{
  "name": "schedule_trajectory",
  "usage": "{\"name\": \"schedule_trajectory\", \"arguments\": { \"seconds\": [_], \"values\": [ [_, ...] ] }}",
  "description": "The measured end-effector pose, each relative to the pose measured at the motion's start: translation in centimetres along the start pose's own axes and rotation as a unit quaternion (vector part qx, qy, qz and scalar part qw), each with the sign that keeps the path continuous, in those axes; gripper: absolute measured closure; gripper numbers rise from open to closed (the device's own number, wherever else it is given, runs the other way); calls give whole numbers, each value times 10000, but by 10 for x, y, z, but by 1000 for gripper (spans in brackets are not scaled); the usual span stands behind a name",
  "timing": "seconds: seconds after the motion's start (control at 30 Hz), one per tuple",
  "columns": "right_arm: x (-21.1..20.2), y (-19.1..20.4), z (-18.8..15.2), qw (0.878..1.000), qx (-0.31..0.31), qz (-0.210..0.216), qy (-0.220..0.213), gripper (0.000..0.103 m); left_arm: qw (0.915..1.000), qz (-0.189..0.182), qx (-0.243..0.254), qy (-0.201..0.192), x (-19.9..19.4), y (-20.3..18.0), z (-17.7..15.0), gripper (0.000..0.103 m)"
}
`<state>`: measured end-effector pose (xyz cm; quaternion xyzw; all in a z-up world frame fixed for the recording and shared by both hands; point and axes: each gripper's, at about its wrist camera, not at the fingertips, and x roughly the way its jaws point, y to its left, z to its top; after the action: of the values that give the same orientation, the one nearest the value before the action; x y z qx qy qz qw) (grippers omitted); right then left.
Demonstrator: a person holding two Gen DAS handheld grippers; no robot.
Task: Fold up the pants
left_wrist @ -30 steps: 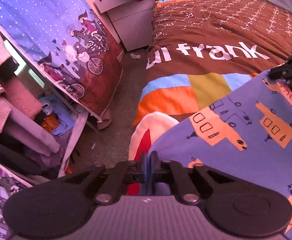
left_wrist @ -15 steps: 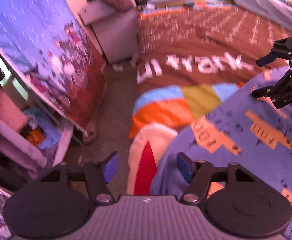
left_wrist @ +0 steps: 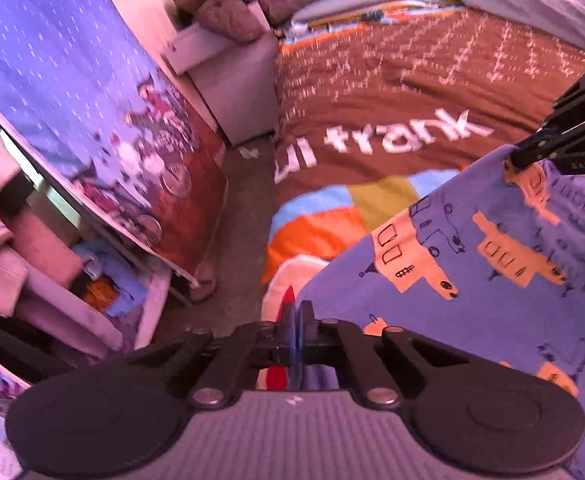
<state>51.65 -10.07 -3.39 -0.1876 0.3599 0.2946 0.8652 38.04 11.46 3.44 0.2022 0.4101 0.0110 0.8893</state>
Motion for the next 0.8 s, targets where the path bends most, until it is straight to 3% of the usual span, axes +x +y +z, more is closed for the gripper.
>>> {"name": "schedule_trajectory", "arguments": {
  "seconds": [0.17, 0.47, 0.63, 0.8],
  "values": [
    [-81, 12, -13, 9982, 0, -362, -471, 101, 9988, -57, 55, -492, -58, 0, 2, 102],
    [-232, 46, -76, 9930, 245, -333, -1102, 101, 9890, 1, 833, -1222, -153, -32, -34, 102],
    [-272, 86, -138, 9921, 474, -224, -1137, 101, 9788, -126, 1513, -1374, -169, -64, -85, 102],
    [-268, 119, -204, 9891, 1161, -151, -896, 102, 9729, -495, 1891, -1239, -156, -93, -143, 102]
  ]
}}
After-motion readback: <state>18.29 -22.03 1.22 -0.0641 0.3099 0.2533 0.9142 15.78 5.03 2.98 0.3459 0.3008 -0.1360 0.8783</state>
